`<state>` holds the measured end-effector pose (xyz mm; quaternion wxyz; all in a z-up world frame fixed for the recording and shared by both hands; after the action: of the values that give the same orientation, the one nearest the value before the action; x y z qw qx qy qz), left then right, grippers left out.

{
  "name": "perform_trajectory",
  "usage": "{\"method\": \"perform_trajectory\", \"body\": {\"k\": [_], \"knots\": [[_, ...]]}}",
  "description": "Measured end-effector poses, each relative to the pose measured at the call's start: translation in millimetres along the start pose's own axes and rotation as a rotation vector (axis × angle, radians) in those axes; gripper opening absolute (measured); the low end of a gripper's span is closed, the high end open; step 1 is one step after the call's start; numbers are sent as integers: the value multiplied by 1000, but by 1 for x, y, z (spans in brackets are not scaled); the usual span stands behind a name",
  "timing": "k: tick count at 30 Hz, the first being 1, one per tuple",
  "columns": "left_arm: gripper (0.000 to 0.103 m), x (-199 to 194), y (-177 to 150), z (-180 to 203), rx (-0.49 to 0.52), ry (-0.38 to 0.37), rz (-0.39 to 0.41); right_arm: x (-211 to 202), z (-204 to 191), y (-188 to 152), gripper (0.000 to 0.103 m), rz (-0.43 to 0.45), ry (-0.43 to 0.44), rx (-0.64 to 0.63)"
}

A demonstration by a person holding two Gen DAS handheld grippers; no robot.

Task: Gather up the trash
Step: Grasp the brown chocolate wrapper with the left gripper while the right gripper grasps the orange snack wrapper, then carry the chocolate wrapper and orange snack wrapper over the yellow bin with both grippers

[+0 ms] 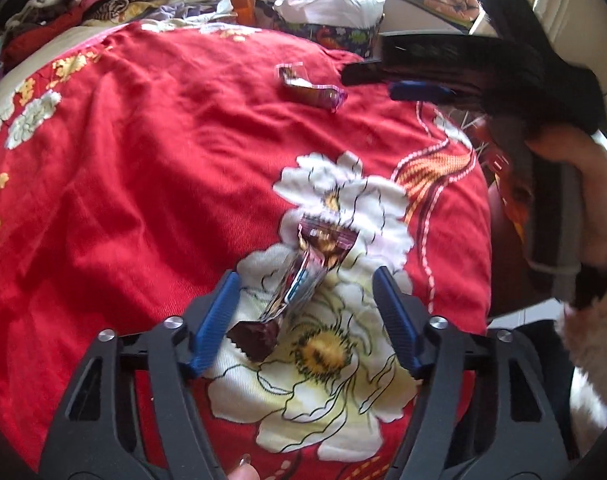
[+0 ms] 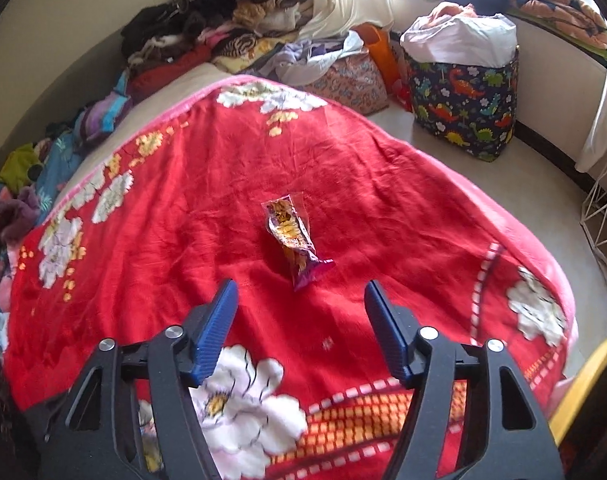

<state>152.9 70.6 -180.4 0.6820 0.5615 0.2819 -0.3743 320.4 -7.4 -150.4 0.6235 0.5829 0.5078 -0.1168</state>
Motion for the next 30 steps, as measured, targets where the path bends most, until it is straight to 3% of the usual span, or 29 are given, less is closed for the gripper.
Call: {"method": "perform_trajectory", "body": {"k": [8,12,13,19,30], "knots": [[39,4,-6,-6,-45,-42,-7,45,5,8,49,-64,-38,34],[24,4,-6,-9,-57,-45,-5,57,8,4,18,-92,-17,61],[19,3,-6,-11,-64,-45,-4,56,9,2,15,-86,-14,69],[13,-3,0,-13,-96,-67,11,29,16,-14,14,-39,5,93],[13,-18,24,36,-25,-116,82,-57,67,-61,14,55,-16,228]]}}
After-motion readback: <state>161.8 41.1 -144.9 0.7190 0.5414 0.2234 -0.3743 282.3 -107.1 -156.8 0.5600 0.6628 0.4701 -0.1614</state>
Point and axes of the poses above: each gripper's, at about its wrist camera, not at the fingertips, and x roughly the way its jaws point, z to its right, y to its top, the point moved 5 cm from there along x, roughly the way its jaws point, and after that the axes turned 1 degree about z, right-handed, at the moved point
